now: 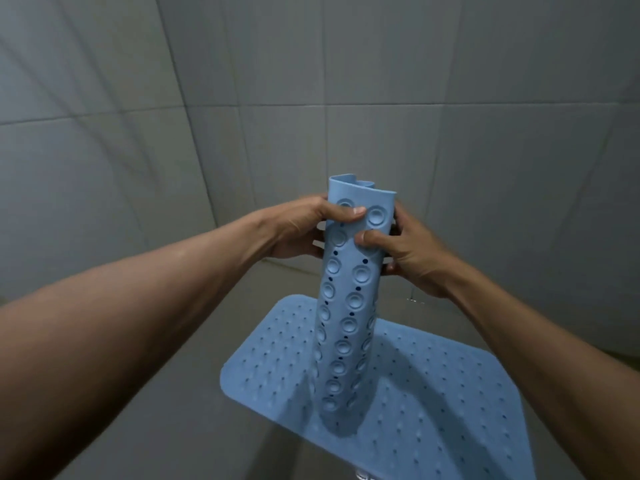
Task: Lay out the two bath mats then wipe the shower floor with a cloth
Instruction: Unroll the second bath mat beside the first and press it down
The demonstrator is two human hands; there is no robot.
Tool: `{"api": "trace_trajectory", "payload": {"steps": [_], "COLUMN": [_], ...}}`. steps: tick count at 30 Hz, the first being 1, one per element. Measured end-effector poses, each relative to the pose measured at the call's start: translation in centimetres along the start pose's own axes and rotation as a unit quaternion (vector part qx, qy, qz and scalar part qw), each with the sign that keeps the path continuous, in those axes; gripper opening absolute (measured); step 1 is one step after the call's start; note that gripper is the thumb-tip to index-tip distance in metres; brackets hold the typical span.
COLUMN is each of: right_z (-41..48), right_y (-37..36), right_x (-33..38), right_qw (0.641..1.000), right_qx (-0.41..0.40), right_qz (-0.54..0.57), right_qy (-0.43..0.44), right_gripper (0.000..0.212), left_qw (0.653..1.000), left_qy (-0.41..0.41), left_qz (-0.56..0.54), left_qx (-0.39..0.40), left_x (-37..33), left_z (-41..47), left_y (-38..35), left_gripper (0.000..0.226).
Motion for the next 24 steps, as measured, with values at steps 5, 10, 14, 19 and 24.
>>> {"api": "trace_trajectory", "payload": {"steps": [5, 10, 14, 19, 24], "right_z": [0.0, -1.0, -1.9, -2.9, -5.3], "right_y": [-5.8, -12.5, -16.4, -19.6, -20.5], "right_x": [-1.4, -2.2, -1.2, -1.5, -3.6], "right_qw": [0.999, 0.997, 0.995, 0.998, 0.996], "right_qx": [0.033, 0.07, 0.08, 0.03, -0.04], "right_qz": [0.001, -0.025, -0.042, -0.02, -0.015], "right_qy": [-0.009, -0.025, -0.052, -0.052, -0.072], "right_gripper": [0.05, 0.056, 0.061, 0.065, 0.07], "left_qw": [1.0, 0.997, 0.994, 0.978, 0.969], "left_qy": [0.005, -0.003, -0.021, -0.067, -0.069], "left_qz": [-0.021, -0.076, -0.106, -0.188, -0.201], "left_qx": [-0.008, -0.026, 0.002, 0.063, 0.128], "left_x": [3.3, 7.5, 8.2, 10.9, 12.9], "left_z": [-4.4, -9.6, -12.6, -13.7, -13.3], "left_y": [3.3, 6.8, 8.8, 10.5, 9.5], "left_gripper": [0.059, 0.062, 0.06, 0.062, 0.059]}}
Point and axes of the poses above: each hand's wrist, its own z-axis towards the middle knuckle, its own y-axis out of the back of the hand, x = y × z, the point moved 6 cm from there along z, towards the middle knuckle, and after that the axes turned 6 degrees about -y, right-handed, at the moved point
